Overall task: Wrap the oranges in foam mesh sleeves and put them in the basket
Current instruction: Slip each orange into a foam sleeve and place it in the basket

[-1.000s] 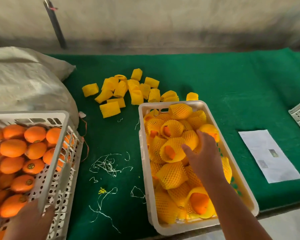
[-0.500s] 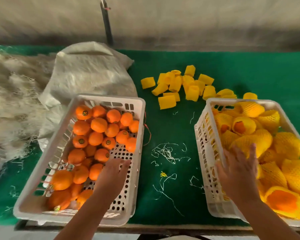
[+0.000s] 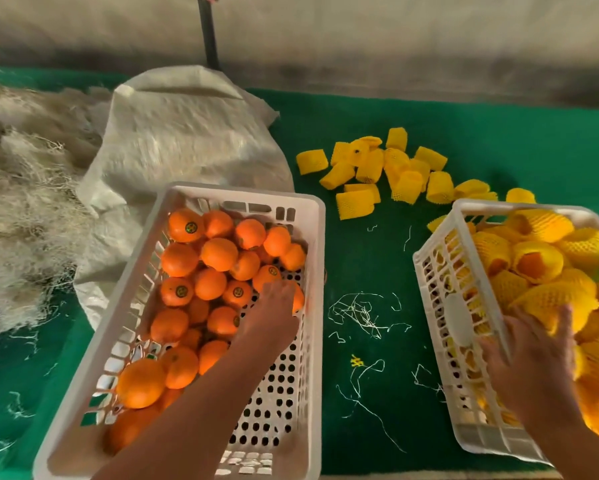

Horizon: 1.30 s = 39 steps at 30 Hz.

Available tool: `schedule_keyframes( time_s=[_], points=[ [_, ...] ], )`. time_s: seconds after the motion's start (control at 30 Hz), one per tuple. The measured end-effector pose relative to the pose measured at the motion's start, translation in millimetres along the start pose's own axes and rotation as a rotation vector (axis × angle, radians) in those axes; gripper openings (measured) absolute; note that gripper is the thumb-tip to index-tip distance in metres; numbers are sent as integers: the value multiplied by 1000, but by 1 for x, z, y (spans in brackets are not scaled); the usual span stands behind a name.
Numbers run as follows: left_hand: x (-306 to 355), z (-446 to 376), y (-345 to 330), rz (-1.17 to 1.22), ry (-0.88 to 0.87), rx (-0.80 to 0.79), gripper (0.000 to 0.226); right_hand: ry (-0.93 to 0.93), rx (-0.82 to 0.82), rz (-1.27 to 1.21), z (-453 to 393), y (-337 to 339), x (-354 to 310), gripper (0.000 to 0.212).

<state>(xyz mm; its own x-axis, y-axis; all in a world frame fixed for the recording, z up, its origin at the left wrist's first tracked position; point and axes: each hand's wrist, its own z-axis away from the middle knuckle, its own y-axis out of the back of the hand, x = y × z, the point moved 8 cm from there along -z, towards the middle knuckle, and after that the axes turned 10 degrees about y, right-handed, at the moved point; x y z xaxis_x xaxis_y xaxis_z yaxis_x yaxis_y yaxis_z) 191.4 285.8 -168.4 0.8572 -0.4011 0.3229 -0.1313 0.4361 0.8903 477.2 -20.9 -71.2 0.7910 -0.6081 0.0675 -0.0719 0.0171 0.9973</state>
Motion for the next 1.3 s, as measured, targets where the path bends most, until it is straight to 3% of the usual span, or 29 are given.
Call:
schedule_keyframes(
  time_s=[0.2, 0.47, 0.7, 0.87, 0.97, 1.13, 1.3],
  points=[
    [4, -16, -11, -76, 5, 26, 66, 13, 4, 15, -1, 2, -1, 71],
    [1, -31, -22, -93, 14, 50, 77, 1, 37, -1, -2, 7, -5, 69],
    [-7, -29, -7, 29, 54, 93, 69, -2, 111, -19, 1, 14, -10, 69],
    [-10, -12, 45, 349, 127, 292, 73, 31, 132, -49, 2, 15, -11, 78],
    [0, -5, 77, 590, 149, 382, 76, -4, 143, -58, 1, 18, -11, 64],
    [43, -2, 103, 1336, 134, 212, 57, -51, 175, -54, -1, 19, -11, 40],
    [109, -16, 109, 1613, 22, -11, 46, -35, 226, -50, -1, 25, -12, 66]
  ],
)
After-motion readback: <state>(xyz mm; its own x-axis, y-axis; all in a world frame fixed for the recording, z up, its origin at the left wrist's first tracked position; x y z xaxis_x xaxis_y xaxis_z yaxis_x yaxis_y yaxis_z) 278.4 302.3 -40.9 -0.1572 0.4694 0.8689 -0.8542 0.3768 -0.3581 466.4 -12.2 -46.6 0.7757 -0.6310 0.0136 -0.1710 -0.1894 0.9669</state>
